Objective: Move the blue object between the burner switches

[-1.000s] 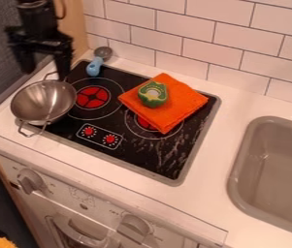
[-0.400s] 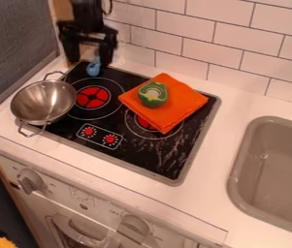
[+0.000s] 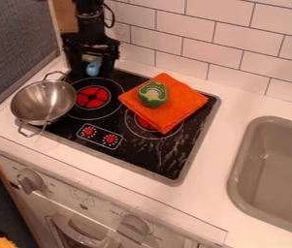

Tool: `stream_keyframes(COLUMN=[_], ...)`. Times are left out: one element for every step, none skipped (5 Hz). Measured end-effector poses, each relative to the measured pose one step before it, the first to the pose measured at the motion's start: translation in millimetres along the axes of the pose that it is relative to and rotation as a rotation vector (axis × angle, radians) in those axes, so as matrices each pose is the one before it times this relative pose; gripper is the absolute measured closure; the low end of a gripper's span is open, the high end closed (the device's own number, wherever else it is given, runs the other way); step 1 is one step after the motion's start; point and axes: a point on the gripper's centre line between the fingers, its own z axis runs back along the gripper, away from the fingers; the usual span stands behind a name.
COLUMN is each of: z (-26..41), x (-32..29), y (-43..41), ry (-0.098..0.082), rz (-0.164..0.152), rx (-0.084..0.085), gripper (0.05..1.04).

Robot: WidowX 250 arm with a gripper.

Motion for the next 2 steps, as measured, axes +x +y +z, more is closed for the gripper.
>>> stream_keyframes(z=[-0.58, -4.34], x=[5.86, -0.80], y=[1.75, 2.17], ry=[-0.0236, -0.0123], rz=[0.0163, -0.0002], rx=[-0.0112, -0.0202], gripper=[0.142, 0.425])
